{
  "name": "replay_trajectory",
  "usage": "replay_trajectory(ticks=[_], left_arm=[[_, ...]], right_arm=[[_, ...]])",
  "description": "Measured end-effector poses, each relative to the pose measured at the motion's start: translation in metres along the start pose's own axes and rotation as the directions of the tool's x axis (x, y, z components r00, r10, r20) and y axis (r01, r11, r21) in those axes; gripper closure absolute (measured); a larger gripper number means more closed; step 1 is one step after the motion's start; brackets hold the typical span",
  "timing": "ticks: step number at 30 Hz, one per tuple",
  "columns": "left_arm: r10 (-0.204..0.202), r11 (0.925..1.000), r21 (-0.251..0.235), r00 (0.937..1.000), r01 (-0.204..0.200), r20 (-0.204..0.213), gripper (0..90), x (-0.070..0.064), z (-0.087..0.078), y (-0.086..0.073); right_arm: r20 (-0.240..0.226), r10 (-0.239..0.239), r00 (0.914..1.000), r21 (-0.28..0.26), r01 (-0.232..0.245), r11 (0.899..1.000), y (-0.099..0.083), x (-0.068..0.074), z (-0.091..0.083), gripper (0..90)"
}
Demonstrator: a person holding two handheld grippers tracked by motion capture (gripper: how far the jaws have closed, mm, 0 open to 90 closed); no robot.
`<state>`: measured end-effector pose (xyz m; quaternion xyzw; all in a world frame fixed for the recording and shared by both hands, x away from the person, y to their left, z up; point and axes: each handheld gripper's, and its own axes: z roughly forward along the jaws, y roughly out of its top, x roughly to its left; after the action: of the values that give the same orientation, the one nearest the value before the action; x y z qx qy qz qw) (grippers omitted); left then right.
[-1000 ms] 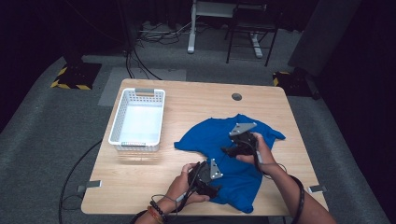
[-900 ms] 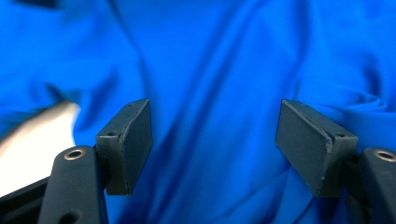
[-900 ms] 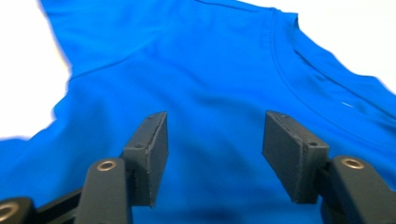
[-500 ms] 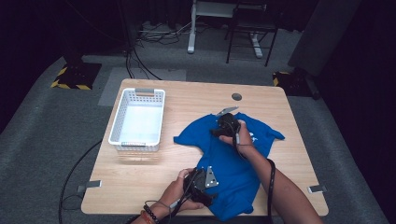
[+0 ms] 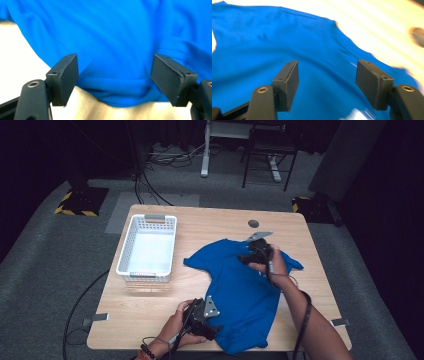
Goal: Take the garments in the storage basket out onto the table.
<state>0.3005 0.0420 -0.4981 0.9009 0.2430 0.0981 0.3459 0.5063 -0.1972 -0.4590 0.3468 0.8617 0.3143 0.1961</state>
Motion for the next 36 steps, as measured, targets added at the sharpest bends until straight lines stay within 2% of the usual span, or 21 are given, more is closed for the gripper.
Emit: replay_trajectory(ticks=[2, 4, 6, 8, 10, 12, 13, 14, 15, 17, 18, 19, 21, 23, 24, 26, 28, 29, 31, 34, 36], left_arm=[[-0.01, 0.9997, -0.022, 0.9999, 0.01, 0.01, 21.6, 0.0, -0.002, 0.0], [-0.02, 0.9991, -0.038, 0.9993, 0.021, 0.032, 21.6, -0.001, -0.002, 0.004], [-0.003, 0.9993, -0.038, 0.9989, 0.005, 0.046, 21.6, -0.006, 0.003, 0.008], [0.024, 0.9995, -0.021, 0.9981, -0.023, 0.057, 21.6, -0.013, 0.009, 0.012], [0.055, 0.9985, -0.003, 0.9963, -0.055, 0.066, 21.3, -0.017, 0.014, 0.015], [0.077, 0.9969, 0.01, 0.9943, -0.078, 0.075, 21.2, -0.02, 0.017, 0.016], [0.091, 0.9955, 0.019, 0.9933, -0.093, 0.072, 21.3, -0.022, 0.018, 0.016], [0.104, 0.9939, 0.03, 0.9926, -0.106, 0.062, 21.3, -0.023, 0.018, 0.015], [0.105, 0.994, 0.024, 0.9925, -0.106, 0.063, 21.2, -0.023, 0.018, 0.014], [0.106, 0.9938, 0.024, 0.9919, -0.108, 0.069, 21.4, -0.022, 0.014, 0.01], [0.105, 0.9941, 0.02, 0.992, -0.107, 0.071, 21.4, -0.02, 0.013, 0.007], [0.1, 0.9945, 0.025, 0.992, -0.102, 0.078, 21.5, -0.018, 0.01, 0.005], [0.083, 0.996, 0.026, 0.9934, -0.085, 0.08, 21.4, -0.013, 0.005, -0.001], [0.066, 0.9974, 0.025, 0.9943, -0.068, 0.084, 22.0, -0.008, 0.0, -0.006], [0.053, 0.9984, 0.014, 0.9951, -0.054, 0.084, 22.9, -0.005, -0.003, -0.008], [0.007, 0.9993, -0.037, 0.9953, -0.004, 0.096, 24.2, 0.0, -0.008, -0.009], [-0.004, 0.998, -0.062, 0.9972, 0.009, 0.074, 24.1, 0.002, -0.01, -0.005], [-0.006, 0.9977, -0.068, 0.9977, 0.011, 0.067, 24.1, 0.002, -0.01, -0.003], [0.006, 0.9974, -0.072, 0.998, -0.002, 0.063, 24.0, -0.002, -0.005, 0.003], [0.054, 0.998, -0.035, 0.9971, -0.052, 0.054, 25.3, -0.009, 0.006, 0.01], [0.069, 0.9974, -0.026, 0.995, -0.067, 0.072, 25.7, -0.013, 0.011, 0.012]], right_arm=[[0.032, -0.024, 0.9992, 0.005, 0.024, 1.0, -0.016, -0.014, -0.022, 35.1], [0.115, -0.026, 0.993, 0.04, 0.021, 0.999, -0.036, -0.032, -0.04, 35.0], [0.137, 0.025, 0.9902, 0.048, -0.032, 0.998, -0.059, -0.051, -0.054, 35.0], [0.167, 0.106, 0.9803, 0.041, -0.114, 0.993, -0.08, -0.069, -0.065, 35.1], [0.193, 0.15, 0.9695, 0.045, -0.162, 0.986, -0.099, -0.08, -0.069, 35.1], [0.186, 0.204, 0.9611, 0.051, -0.217, 0.975, -0.112, -0.091, -0.067, 35.0], [0.21, 0.213, 0.9542, 0.064, -0.231, 0.971, -0.116, -0.095, -0.065, 34.8], [0.244, 0.224, 0.9435, 0.068, -0.247, 0.967, -0.12, -0.098, -0.064, 34.6], [0.244, 0.247, 0.9379, 0.064, -0.269, 0.961, -0.124, -0.101, -0.063, 34.3], [0.213, 0.294, 0.9316, 0.053, -0.312, 0.949, -0.129, -0.107, -0.061, 32.8], [0.224, 0.309, 0.9244, 0.052, -0.328, 0.943, -0.13, -0.109, -0.06, 32.5], [0.224, 0.315, 0.9221, 0.05, -0.334, 0.941, -0.131, -0.11, -0.06, 31.9], [0.22, 0.319, 0.9217, 0.048, -0.337, 0.94, -0.132, -0.112, -0.059, 30.3], [0.215, 0.339, 0.9157, 0.046, -0.357, 0.933, -0.133, -0.113, -0.059, 30.1], [0.212, 0.342, 0.9154, 0.044, -0.359, 0.932, -0.133, -0.114, -0.059, 30.1], [0.199, 0.351, 0.9148, 0.049, -0.367, 0.929, -0.134, -0.115, -0.06, 30.4], [0.181, 0.339, 0.9233, 0.056, -0.354, 0.934, -0.132, -0.115, -0.062, 31.9], [0.183, 0.336, 0.9241, 0.048, -0.349, 0.936, -0.132, -0.114, -0.065, 32.2], [0.191, 0.346, 0.9188, 0.031, -0.358, 0.933, -0.131, -0.114, -0.07, 32.3], [0.178, 0.33, 0.9269, 0.052, -0.344, 0.938, -0.133, -0.113, -0.069, 31.3], [0.179, 0.343, 0.9223, 0.054, -0.357, 0.933, -0.134, -0.115, -0.069, 30.6]])
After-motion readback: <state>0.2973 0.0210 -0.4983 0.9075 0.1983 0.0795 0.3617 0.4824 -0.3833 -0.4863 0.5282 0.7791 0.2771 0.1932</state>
